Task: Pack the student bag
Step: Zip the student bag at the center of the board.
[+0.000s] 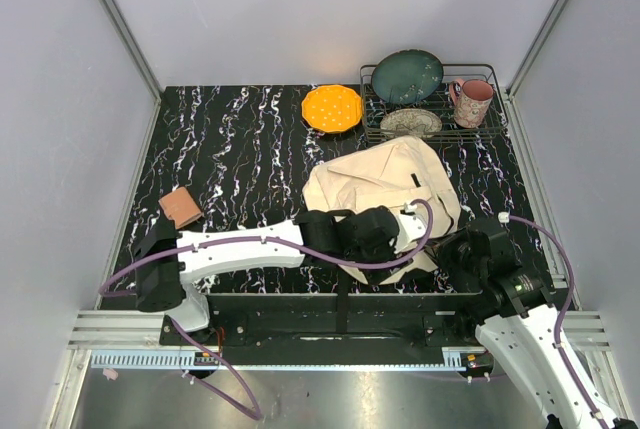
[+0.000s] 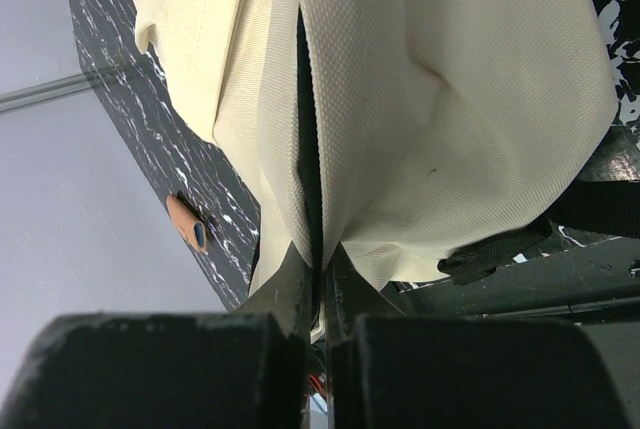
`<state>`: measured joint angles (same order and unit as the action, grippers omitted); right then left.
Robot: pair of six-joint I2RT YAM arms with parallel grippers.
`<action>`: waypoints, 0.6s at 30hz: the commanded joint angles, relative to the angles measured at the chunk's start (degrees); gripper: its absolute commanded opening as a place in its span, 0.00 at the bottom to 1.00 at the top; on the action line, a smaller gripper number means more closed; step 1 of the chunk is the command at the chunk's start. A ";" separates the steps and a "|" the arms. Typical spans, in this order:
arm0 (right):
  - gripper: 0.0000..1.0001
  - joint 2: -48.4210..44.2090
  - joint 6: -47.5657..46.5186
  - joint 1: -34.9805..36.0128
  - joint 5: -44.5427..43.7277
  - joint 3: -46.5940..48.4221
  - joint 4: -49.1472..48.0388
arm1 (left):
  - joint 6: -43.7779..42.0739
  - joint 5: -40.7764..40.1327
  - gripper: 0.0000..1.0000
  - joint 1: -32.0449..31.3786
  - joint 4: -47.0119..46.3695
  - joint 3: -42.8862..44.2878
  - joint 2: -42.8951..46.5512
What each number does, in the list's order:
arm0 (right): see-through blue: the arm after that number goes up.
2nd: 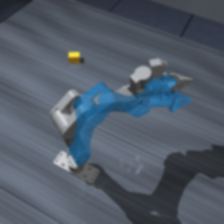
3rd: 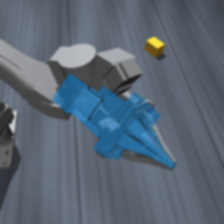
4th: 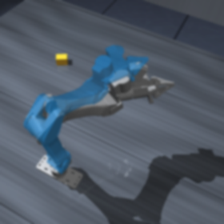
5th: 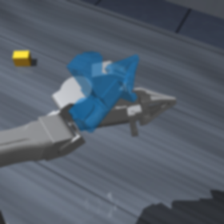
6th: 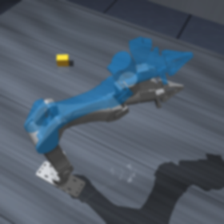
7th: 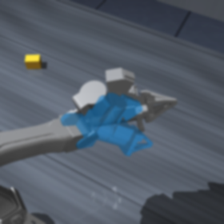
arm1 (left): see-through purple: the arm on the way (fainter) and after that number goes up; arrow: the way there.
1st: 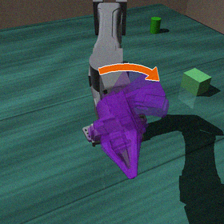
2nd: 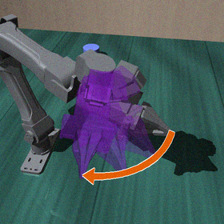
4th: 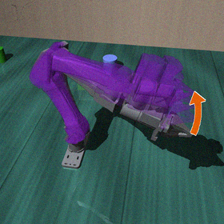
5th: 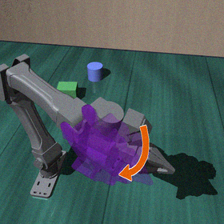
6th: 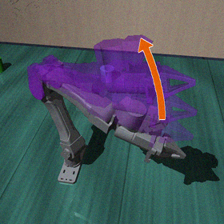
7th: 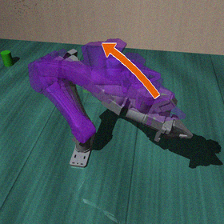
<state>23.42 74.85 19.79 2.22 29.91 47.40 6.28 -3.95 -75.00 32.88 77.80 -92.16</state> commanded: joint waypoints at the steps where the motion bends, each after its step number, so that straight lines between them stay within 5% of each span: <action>1: 0.01 0.31 0.03 -0.37 0.15 0.85 -6.17 | -0.48 4.90 0.69 -0.41 -3.09 3.06 -0.82; 3: 0.01 0.49 0.12 -0.37 0.33 0.85 -6.26 | 0.04 4.48 0.63 -0.41 -3.17 3.15 -1.70; 8: 0.01 0.93 -0.05 -0.45 0.15 1.11 -6.35 | 1.19 4.12 0.31 -0.41 -3.35 3.85 -3.64; 18: 0.02 1.10 0.12 -0.37 0.24 0.85 -6.70 | 2.24 -0.18 0.31 -0.41 -3.35 3.41 -4.87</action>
<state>24.18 74.85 19.75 2.50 29.89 46.28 7.60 -1.87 -75.11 31.70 79.05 -96.64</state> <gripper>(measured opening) 0.029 0.271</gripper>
